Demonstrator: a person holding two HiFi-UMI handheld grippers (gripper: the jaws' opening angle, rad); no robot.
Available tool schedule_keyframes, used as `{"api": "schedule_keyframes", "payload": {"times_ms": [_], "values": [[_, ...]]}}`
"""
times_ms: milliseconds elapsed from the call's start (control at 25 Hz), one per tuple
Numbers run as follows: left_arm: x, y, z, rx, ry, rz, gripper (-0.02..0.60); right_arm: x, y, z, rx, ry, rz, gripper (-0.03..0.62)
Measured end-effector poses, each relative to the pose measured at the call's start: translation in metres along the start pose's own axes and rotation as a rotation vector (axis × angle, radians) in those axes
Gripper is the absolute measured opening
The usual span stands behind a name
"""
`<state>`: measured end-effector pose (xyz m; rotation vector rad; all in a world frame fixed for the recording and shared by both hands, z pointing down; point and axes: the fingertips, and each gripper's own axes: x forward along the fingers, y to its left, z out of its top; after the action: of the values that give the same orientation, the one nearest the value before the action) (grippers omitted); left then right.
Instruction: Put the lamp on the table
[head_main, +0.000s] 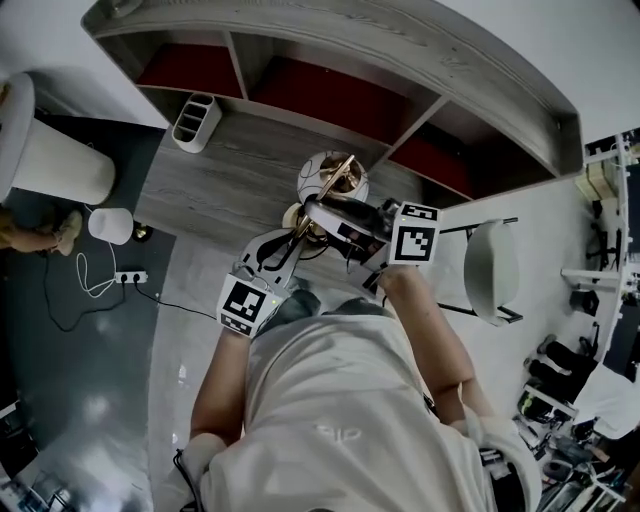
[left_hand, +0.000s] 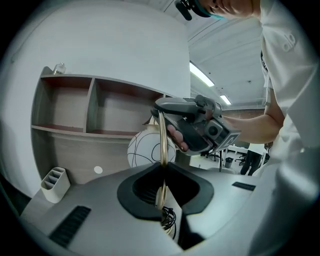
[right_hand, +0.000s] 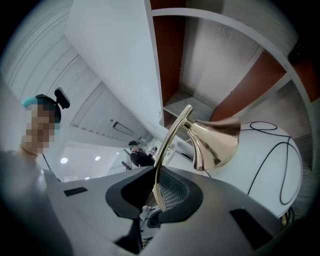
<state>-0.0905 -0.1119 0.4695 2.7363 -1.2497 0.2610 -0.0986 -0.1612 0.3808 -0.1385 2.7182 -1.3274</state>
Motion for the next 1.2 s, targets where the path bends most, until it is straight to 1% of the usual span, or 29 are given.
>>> {"api": "schedule_keyframes", "payload": {"times_ms": [120, 280, 400, 600, 760, 880, 1200], "values": [[0.002, 0.02, -0.01, -0.008, -0.008, -0.018, 0.044, 0.018, -0.016, 0.001, -0.009, 0.009, -0.018, 0.061], [0.007, 0.03, -0.019, -0.013, -0.003, -0.021, 0.044, 0.026, -0.025, -0.001, -0.029, 0.033, -0.039, 0.061], [0.012, 0.039, -0.028, -0.035, 0.001, -0.022, 0.046, 0.03, -0.034, 0.0, -0.04, 0.047, -0.053, 0.061], [0.029, 0.059, -0.039, -0.044, 0.024, -0.028, 0.046, 0.036, -0.06, 0.01, -0.029, 0.05, -0.076, 0.061], [0.04, 0.066, -0.035, -0.072, -0.022, -0.045, 0.048, 0.037, -0.071, 0.018, -0.024, 0.047, -0.078, 0.061], [0.035, 0.064, -0.034, -0.068, -0.052, -0.058, 0.046, 0.039, -0.067, 0.015, -0.033, 0.045, -0.08, 0.061], [0.049, 0.072, -0.033, -0.084, -0.043, -0.052, 0.046, 0.038, -0.075, 0.025, -0.038, 0.049, -0.101, 0.061]]}}
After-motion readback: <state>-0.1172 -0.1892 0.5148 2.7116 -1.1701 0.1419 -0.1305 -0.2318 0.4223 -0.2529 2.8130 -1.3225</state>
